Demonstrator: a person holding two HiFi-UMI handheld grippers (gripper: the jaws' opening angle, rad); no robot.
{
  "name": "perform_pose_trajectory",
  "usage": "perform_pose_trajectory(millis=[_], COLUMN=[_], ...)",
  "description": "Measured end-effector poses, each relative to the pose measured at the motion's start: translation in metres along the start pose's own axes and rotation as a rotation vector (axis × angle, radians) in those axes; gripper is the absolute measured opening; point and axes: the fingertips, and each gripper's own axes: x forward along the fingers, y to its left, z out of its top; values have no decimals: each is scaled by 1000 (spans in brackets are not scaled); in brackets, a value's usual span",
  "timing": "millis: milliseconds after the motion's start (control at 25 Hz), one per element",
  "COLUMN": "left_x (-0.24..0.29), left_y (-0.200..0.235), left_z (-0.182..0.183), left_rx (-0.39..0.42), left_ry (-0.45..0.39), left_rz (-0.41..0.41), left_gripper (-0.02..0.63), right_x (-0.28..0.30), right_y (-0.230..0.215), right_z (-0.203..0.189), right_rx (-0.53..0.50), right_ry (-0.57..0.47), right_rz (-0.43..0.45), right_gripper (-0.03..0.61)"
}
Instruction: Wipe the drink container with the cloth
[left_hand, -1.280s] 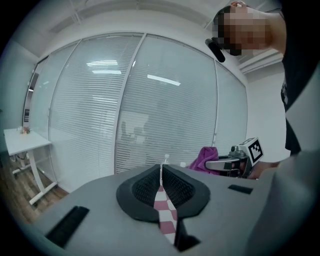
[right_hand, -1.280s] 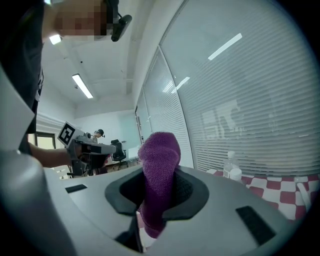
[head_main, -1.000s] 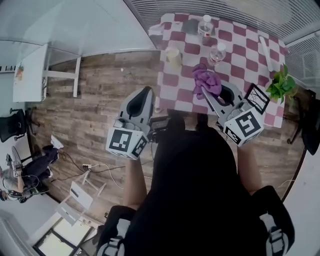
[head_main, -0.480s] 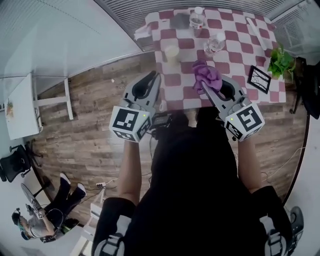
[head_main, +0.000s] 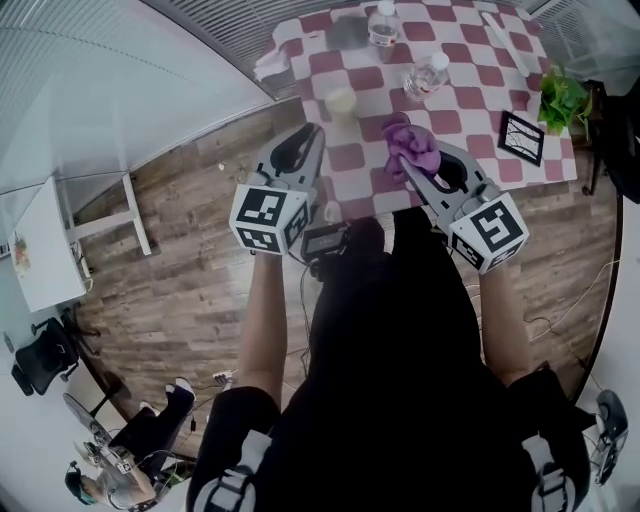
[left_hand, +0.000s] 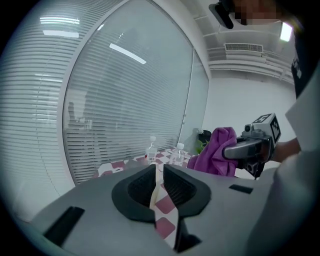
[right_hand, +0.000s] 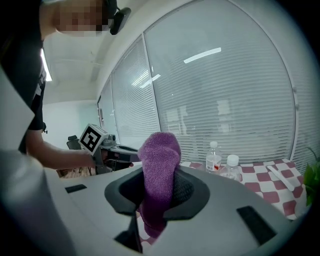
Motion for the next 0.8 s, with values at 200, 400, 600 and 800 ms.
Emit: perform_pose_trajectory(millis=[200,400,600,800], left_x=[27,47,60,75], left_y=[15,21,21,21], left_z=[-20,-38,-50,-54], left_rx=[22,47,76,128], left_ry=[41,94,114,118], left_rz=[-19,-40,-36,-51], left_gripper=[42,137,207,272], right_x=[10,15,17,20], right_y=[-8,-10,-14,-18], right_z=[-5,-9,-12,-13], right_rx=[2,2,2,8], right_ry=[32,54,65,82], right_rz=[-34,-36,-25,-27], right_gripper=[106,106,106,106])
